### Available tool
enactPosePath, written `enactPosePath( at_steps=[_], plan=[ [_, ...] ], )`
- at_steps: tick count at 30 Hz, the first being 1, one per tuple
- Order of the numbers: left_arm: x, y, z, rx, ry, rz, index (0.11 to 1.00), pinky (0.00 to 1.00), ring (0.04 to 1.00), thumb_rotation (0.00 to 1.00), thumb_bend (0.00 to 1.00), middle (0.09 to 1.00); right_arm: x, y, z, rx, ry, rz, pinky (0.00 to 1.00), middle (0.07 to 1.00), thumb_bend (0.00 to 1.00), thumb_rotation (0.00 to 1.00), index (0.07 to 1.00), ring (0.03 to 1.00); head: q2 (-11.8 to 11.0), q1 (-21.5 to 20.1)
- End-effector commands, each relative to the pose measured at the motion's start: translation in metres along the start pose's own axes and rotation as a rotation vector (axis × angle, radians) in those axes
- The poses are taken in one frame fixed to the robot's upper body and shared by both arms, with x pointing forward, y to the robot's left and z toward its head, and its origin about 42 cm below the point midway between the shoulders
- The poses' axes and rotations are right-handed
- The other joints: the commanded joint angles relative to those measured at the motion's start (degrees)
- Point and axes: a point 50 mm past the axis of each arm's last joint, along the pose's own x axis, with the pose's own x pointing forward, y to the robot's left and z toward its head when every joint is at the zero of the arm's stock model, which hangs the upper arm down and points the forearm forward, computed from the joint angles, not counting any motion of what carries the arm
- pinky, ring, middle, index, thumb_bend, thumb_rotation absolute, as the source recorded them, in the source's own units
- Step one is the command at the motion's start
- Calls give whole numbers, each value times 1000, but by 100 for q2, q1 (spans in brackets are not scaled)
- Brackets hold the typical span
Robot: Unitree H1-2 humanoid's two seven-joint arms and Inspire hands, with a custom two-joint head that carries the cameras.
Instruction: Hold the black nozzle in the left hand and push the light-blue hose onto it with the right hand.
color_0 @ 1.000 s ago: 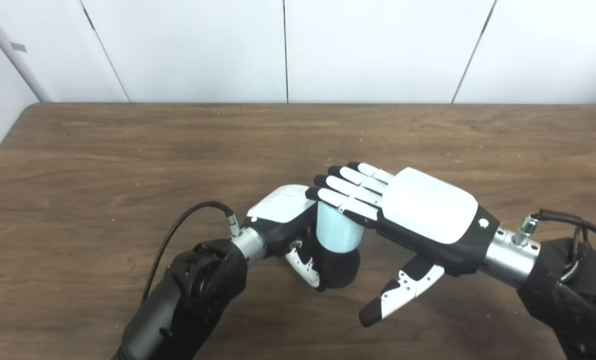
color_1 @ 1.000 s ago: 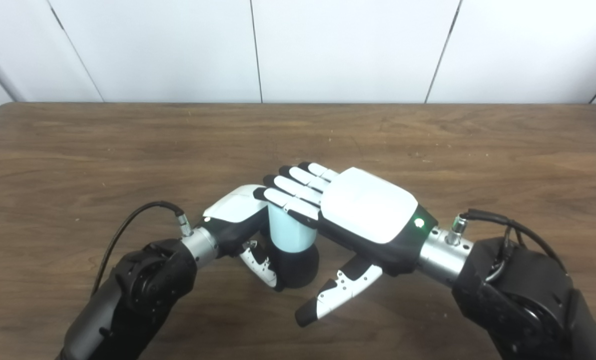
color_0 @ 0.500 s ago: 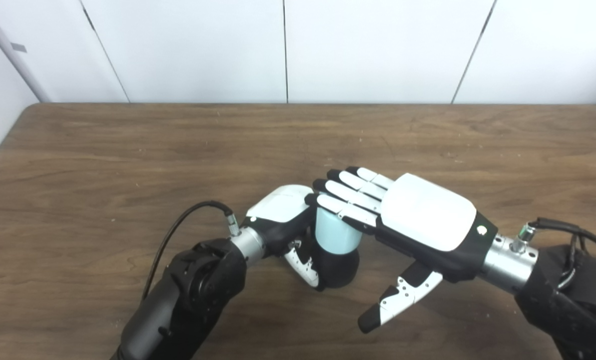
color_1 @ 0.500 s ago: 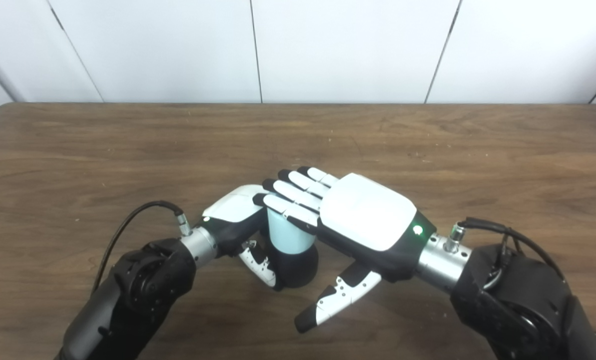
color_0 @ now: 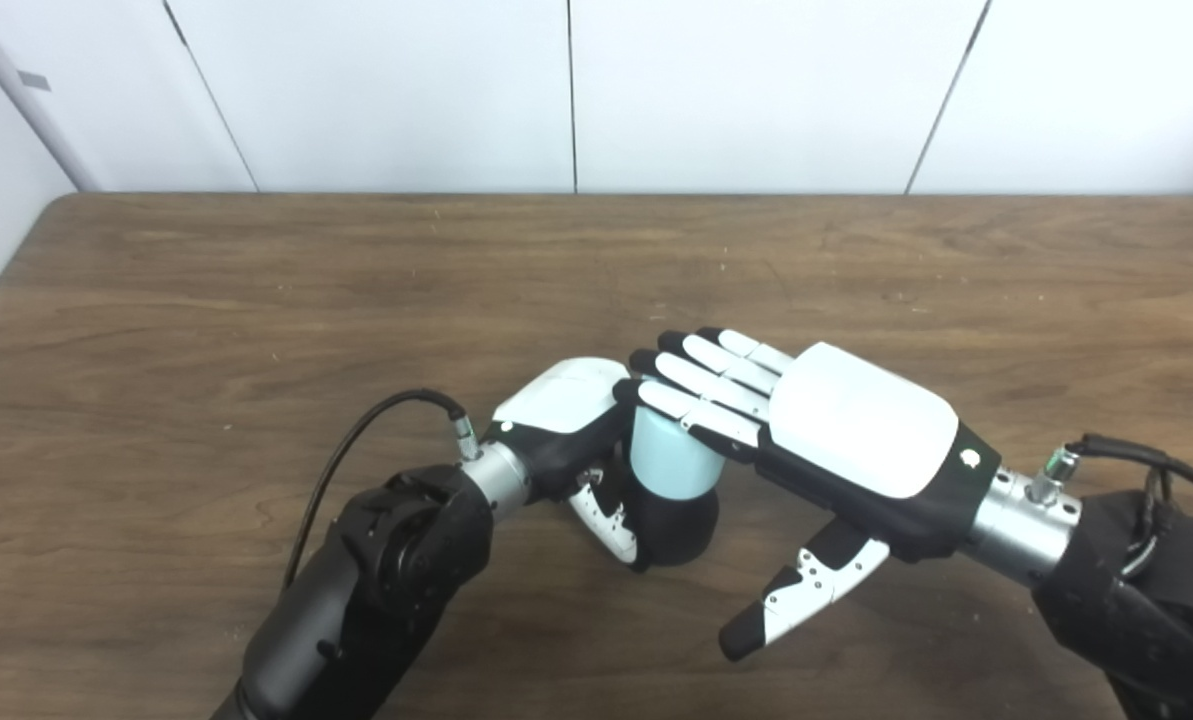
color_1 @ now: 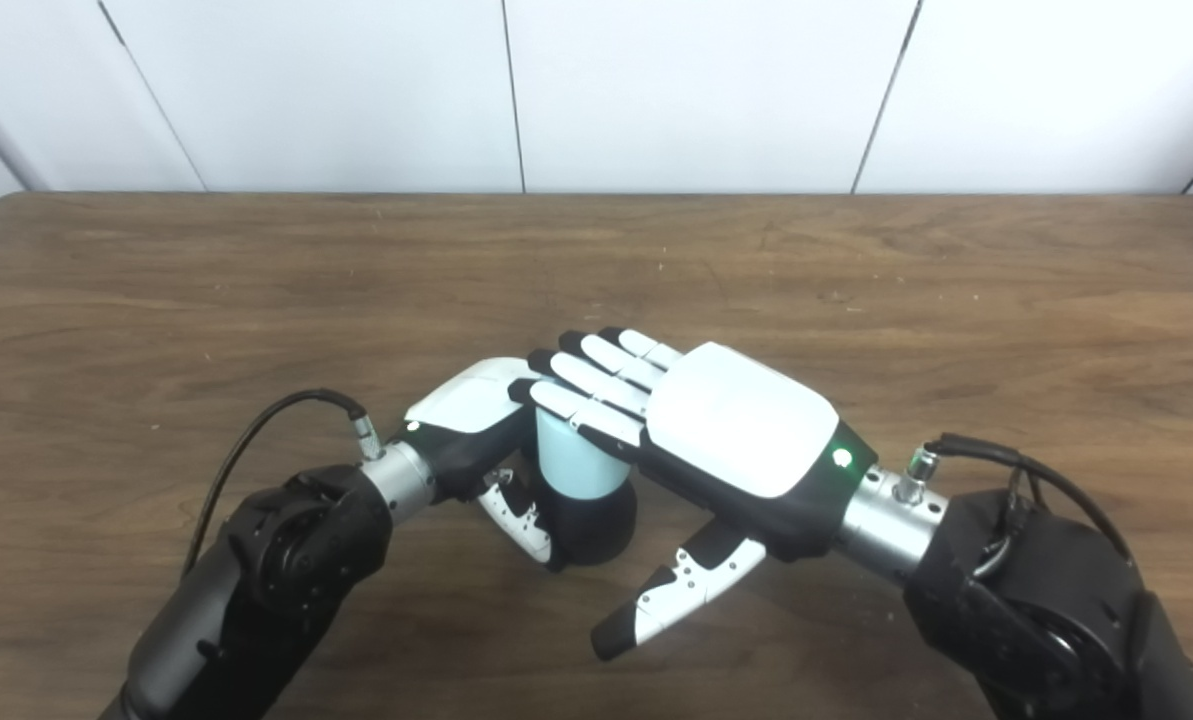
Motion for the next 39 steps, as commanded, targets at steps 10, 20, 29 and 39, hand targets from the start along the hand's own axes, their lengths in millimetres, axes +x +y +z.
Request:
enactPosePath(
  at_steps=[10, 20, 29, 39],
  plan=[
    [-1, -5, -4, 29, 27, -46, 482, 600, 574, 0, 520, 509, 6, 17, -2, 37, -6, 95, 1000, 1000, 667, 1000, 972, 1000, 6, -1],
    [0, -5, -5, 28, 38, -49, 470, 666, 596, 0, 515, 540, 8, 22, -6, 86, 3, 148, 1000, 1000, 674, 998, 969, 1000, 26, 0],
    [0, -5, -1, 14, 55, -48, 468, 657, 600, 0, 515, 543, 7, 21, -7, 98, 14, 162, 1000, 986, 675, 998, 963, 1000, 31, 19],
    [0, -5, -3, 24, 49, -47, 465, 604, 593, 0, 516, 540, 7, 23, -6, 84, 14, 167, 1000, 982, 673, 996, 965, 1000, 33, 30]
  ],
)
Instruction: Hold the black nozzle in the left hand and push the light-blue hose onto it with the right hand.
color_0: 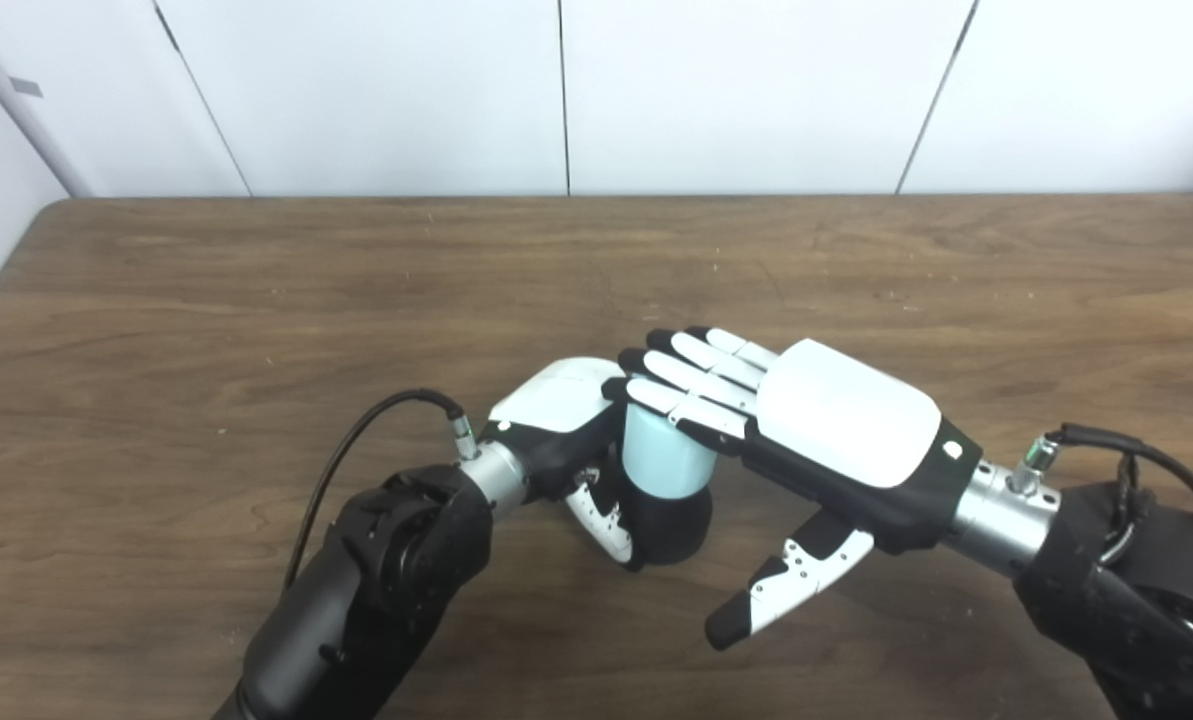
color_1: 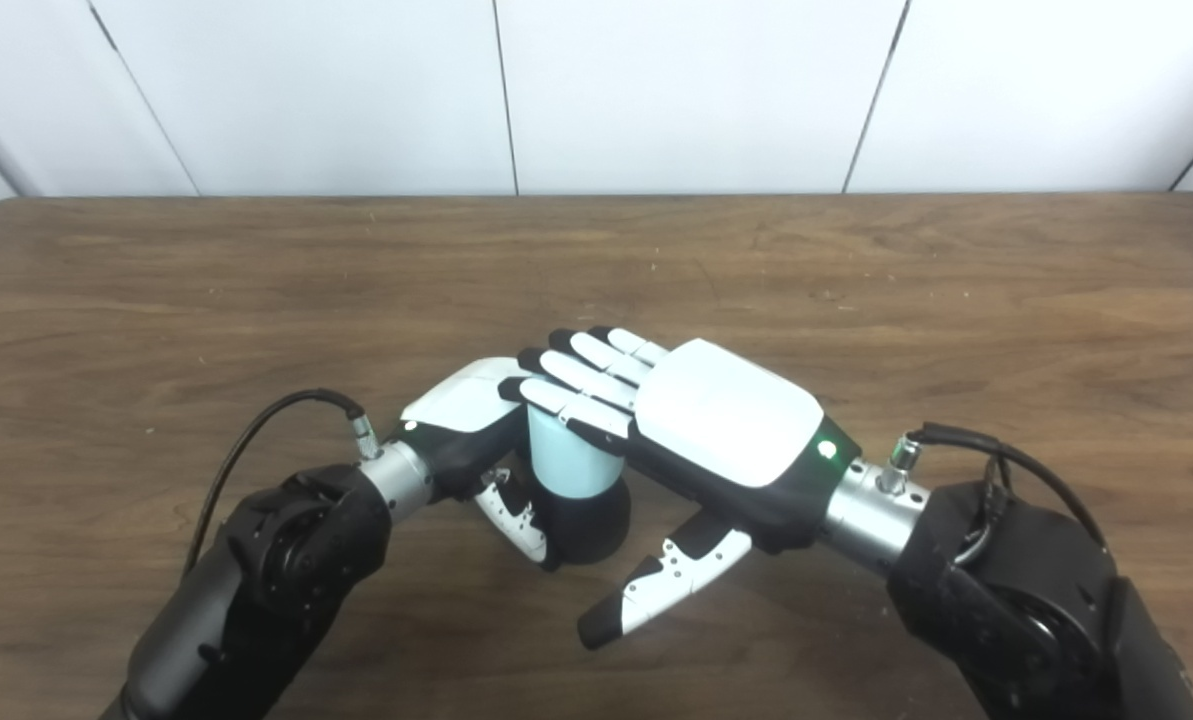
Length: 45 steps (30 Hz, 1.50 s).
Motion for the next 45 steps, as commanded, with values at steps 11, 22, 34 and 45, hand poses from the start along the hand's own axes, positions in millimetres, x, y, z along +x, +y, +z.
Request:
enactPosePath(
  at_steps=[11, 22, 34, 45],
  plan=[
    [2, -4, -4, 5, 21, -35, 477, 528, 532, 0, 519, 520, 0, 19, -5, 45, 9, 155, 1000, 971, 674, 994, 956, 1000, 20, 29],
    [1, -5, -5, 19, 6, -44, 470, 540, 553, 0, 516, 536, 0, 13, -4, 37, 2, 140, 1000, 973, 670, 992, 958, 1000, 8, 14],
    [1, -4, -7, -5, -6, -47, 468, 625, 622, 0, 515, 537, -1, -46, -1, -46, -38, -90, 1000, 990, 650, 983, 971, 1000, -28, 4],
    [0, -5, -6, 12, 19, -28, 475, 655, 619, 0, 516, 533, 8, -62, 4, -120, -49, -213, 1000, 979, 624, 933, 954, 995, -18, 26]
  ],
)
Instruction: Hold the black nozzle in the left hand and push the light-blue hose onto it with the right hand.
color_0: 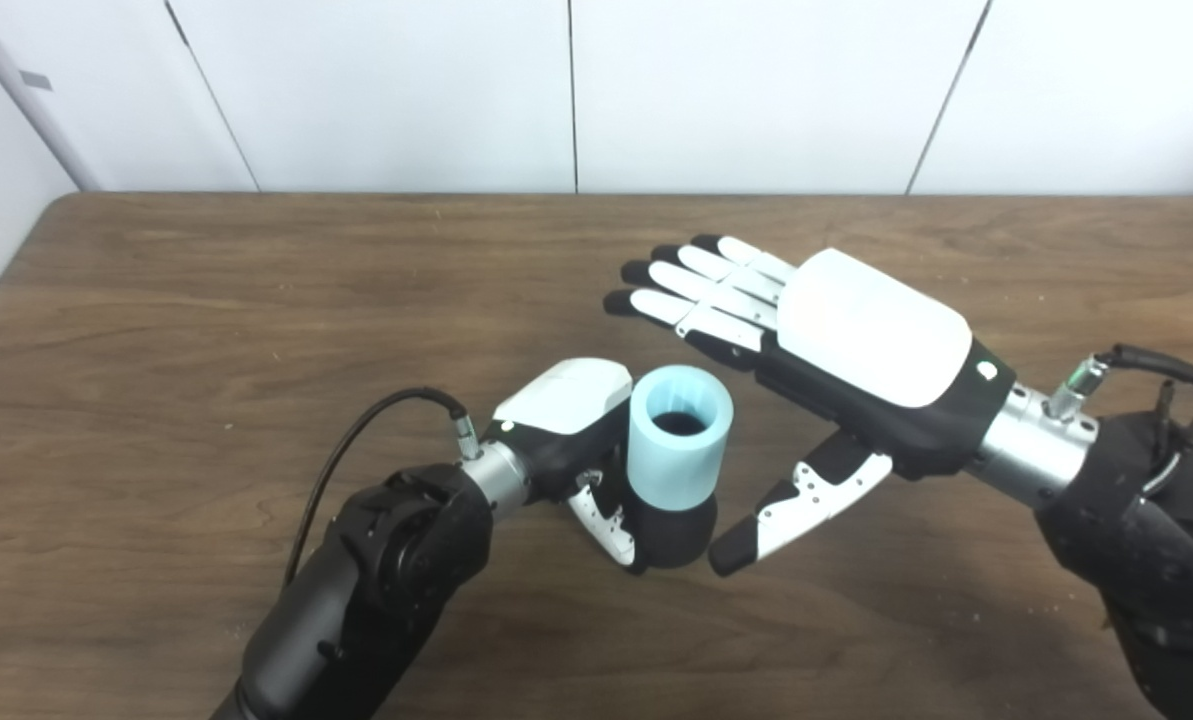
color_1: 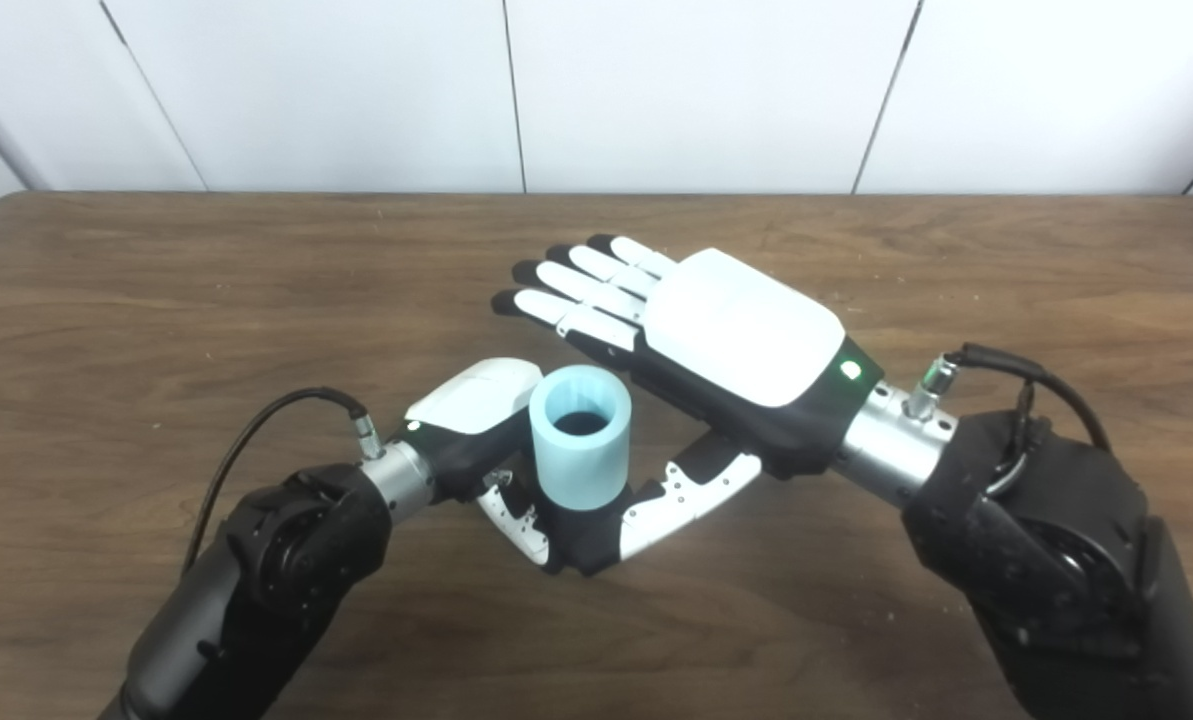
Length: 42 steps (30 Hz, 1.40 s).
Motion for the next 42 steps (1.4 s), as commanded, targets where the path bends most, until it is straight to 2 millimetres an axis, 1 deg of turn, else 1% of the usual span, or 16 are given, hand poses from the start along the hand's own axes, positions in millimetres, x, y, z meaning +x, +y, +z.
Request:
enactPosePath(
  at_steps=[1, 3, 4, 5, 6, 7, 9, 11, 12, 14, 16, 19, 25, 31, 38, 42],
  plan=[
    [0, -5, -5, 7, 39, -33, 472, 657, 620, 0, 517, 532, 2, -14, 5, -57, -32, -61, 1000, 978, 622, 930, 953, 994, 8, 8],
    [0, -4, -7, 6, 24, -31, 490, 645, 630, 0, 520, 504, 3, -15, 5, -56, -30, -58, 1000, 977, 621, 926, 951, 993, 8, 8],
    [0, -3, -8, 8, 15, -32, 487, 645, 649, 0, 521, 508, 3, -15, 4, -55, -28, -55, 1000, 976, 620, 925, 951, 992, 8, 8],
    [0, -1, -9, 12, 7, -32, 492, 678, 675, 21, 519, 593, 4, -16, 4, -54, -27, -52, 1000, 975, 620, 924, 950, 992, 13, 3],
    [-1, 1, -9, 22, 2, -30, 495, 719, 700, 35, 519, 654, 4, -16, 3, -53, -24, -49, 1000, 974, 620, 923, 950, 991, 13, -11],
    [-1, 2, -10, 31, -2, -30, 604, 761, 723, 17, 646, 692, 3, -17, 3, -52, -21, -46, 1000, 973, 620, 922, 949, 989, 13, -11],
    [-1, 7, -11, 37, -1, -35, 714, 827, 771, 14, 761, 760, 3, -18, 2, -48, -15, -40, 1000, 972, 621, 920, 948, 988, 13, -11],
    [-2, 13, -11, 31, 6, -39, 751, 862, 812, 38, 795, 817, 2, -19, 2, -43, -11, -38, 1000, 972, 623, 920, 948, 988, 13, -11],
    [-3, 16, -10, 24, 9, -39, 802, 899, 857, 62, 840, 874, 2, -18, 1, -41, -9, -38, 1000, 971, 624, 920, 948, 988, 13, -11],
    [-6, 22, -9, 11, 12, -39, 842, 923, 887, 79, 871, 909, 3, -17, 0, -39, -6, -36, 1000, 971, 626, 914, 947, 987, 3, 15],
    [-9, 29, -8, -4, 15, -40, 907, 951, 928, 100, 911, 947, 3, -17, -1, -36, 0, -35, 1000, 971, 632, 901, 947, 987, 13, 3],
    [-17, 39, -3, -12, 19, -45, 927, 960, 941, 110, 921, 955, 2, -18, -2, -35, 6, -37, 1000, 971, 634, 900, 947, 985, 13, -2],
    [-30, 68, 6, 13, 21, -28, 892, 949, 909, 132, 925, 903, 0, -15, -1, -19, 17, -32, 1000, 968, 637, 895, 943, 971, 4, 32],
    [-33, 82, 2, 16, 31, 13, 871, 892, 881, 119, 921, 888, -1, -16, -1, 9, 39, -16, 1000, 963, 635, 893, 944, 967, 7, 13],
    [-39, 96, -3, -15, 35, 46, 857, 866, 877, 110, 918, 878, -1, -15, -3, 24, 49, -22, 1000, 959, 628, 893, 941, 961, 7, 13],
    [-45, 111, -8, -37, 42, 70, 845, 824, 874, 83, 911, 872, -1, -13, -4, 28, 52, -22, 1000, 957, 628, 892, 939, 958, 6, 50]
  ],
)
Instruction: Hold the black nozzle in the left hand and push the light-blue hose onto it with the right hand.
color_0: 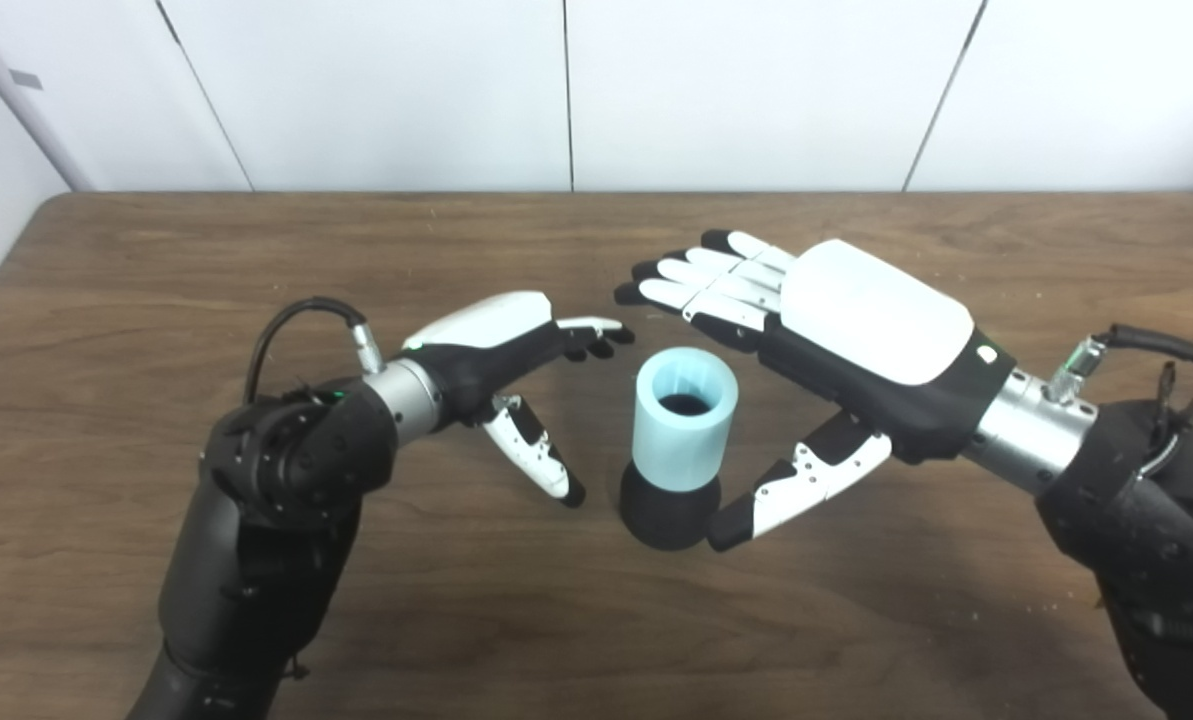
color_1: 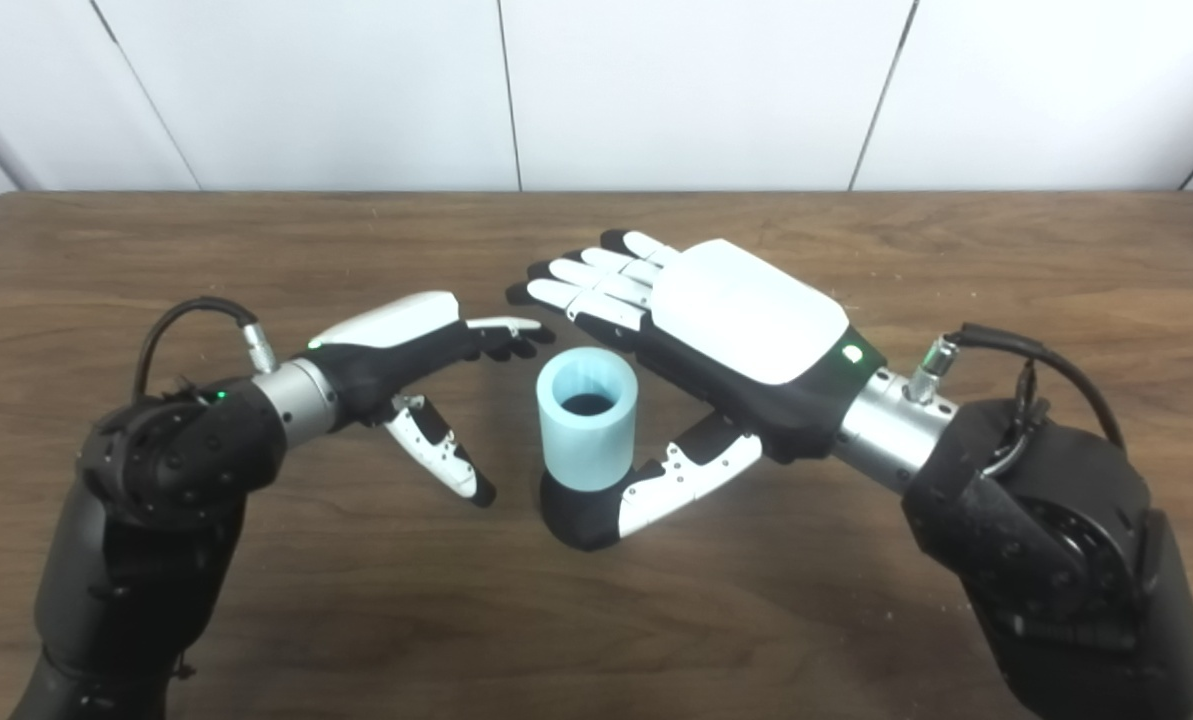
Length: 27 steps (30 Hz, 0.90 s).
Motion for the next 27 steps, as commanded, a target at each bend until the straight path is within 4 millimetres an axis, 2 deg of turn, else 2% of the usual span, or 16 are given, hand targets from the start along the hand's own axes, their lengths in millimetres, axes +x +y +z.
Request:
enactPosePath(
  at_steps=[1, 4, 10, 13, 18, 19, 22, 27],
  plan=[
    [-7, 26, 8, 27, -28, 84, 840, 802, 871, 70, 909, 868, -2, -10, 2, -32, -15, -59, 1000, 957, 628, 892, 939, 958, 6, 7],
    [-9, 32, 3, 19, -16, 94, 835, 780, 867, 59, 907, 864, -2, -11, 1, -32, -14, -60, 1000, 957, 628, 892, 938, 957, 6, 7],
    [-31, 49, -27, -52, 51, 201, 829, 744, 851, 33, 883, 856, -6, -15, -20, 11, 33, -71, 1000, 953, 623, 875, 934, 961, 8, -23],
    [-44, 51, -39, -117, 68, 288, 822, 810, 863, 41, 802, 851, -9, -13, -34, 50, 71, -84, 998, 951, 596, 860, 929, 963, -2, -30],
    [-52, 38, -53, -248, 65, 483, 781, 780, 798, 76, 671, 807, -17, -3, -55, 117, 152, -118, 966, 950, 564, 845, 928, 960, -5, -38],
    [-53, 33, -58, -265, 67, 527, 775, 762, 790, 112, 639, 799, -19, -1, -60, 129, 176, -128, 965, 951, 563, 846, 929, 959, -5, -38],
    [-57, 23, -68, -314, 74, 630, 773, 738, 792, 184, 616, 793, -24, 6, -71, 156, 239, -163, 965, 951, 565, 859, 929, 958, -16, -47],
    [-64, 6, -82, -383, 86, 706, 792, 732, 801, 204, 588, 801, -34, 23, -85, 234, 331, -240, 901, 951, 550, 885, 928, 951, -20, -39]
  ],
)
